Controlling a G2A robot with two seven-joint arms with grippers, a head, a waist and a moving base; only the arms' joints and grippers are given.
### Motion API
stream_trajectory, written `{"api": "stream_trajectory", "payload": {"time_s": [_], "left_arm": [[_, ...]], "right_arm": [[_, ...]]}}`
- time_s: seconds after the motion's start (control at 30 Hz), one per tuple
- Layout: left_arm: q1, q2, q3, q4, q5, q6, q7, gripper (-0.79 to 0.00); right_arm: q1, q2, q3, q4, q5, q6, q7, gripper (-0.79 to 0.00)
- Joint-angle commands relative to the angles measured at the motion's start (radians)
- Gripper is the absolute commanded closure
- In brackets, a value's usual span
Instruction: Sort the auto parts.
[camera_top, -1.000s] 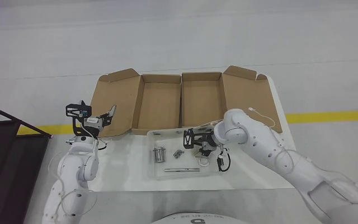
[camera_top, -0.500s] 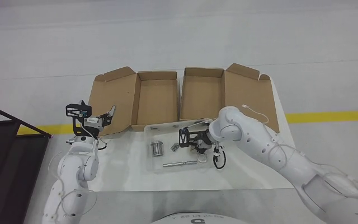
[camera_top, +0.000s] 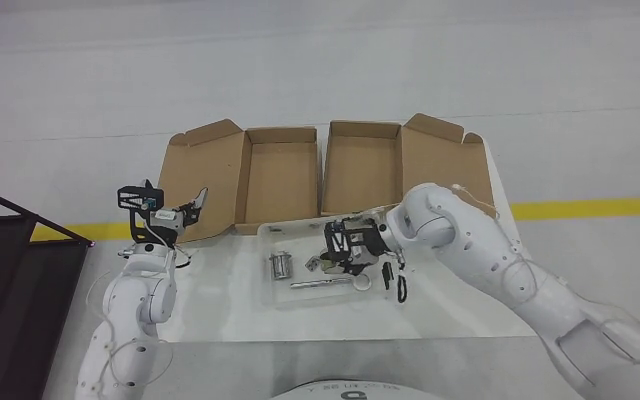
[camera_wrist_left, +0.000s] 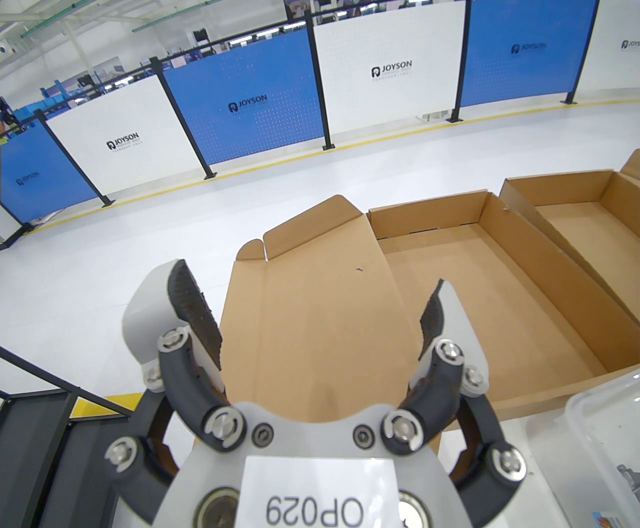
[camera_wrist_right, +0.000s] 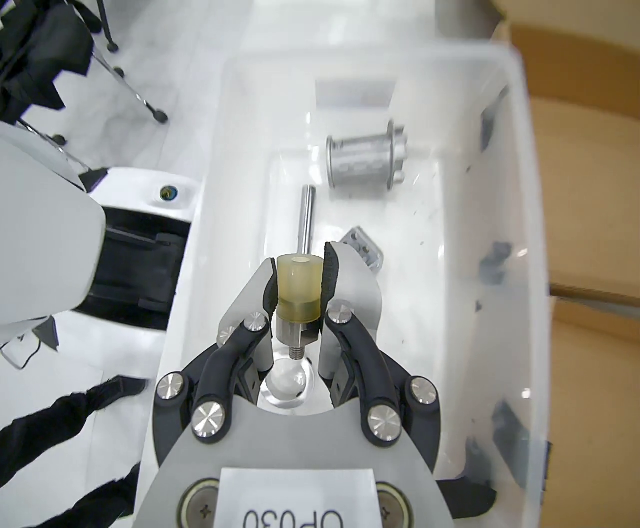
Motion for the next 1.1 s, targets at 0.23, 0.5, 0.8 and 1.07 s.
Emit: {"api": "stream_trajectory", "payload": {"time_s": [0.23,0.5,0.8,1.07], "left_arm": [[0.000,0.000,0.000,0.000,0.000,0.000,0.000,-0.785],[0.000,0.000,0.000,0.000,0.000,0.000,0.000,-0.785],[0.000,0.000,0.000,0.000,0.000,0.000,0.000,-0.785],[0.000,0.000,0.000,0.000,0.000,0.000,0.000,-0.785]], "right_arm": [[-0.167,0.097,0.219,-0.091,0.005,0.002,-0.497,0.000],[-0.200,0.152,0.206,-0.082,-0.045,0.002,-0.768,0.000],[-0.199,0.155,0.195,-0.081,-0.047,0.002,-0.776,0.000],[-0.141,0.146,0.007,-0.200,0.322,0.002,-0.777,0.000]]}}
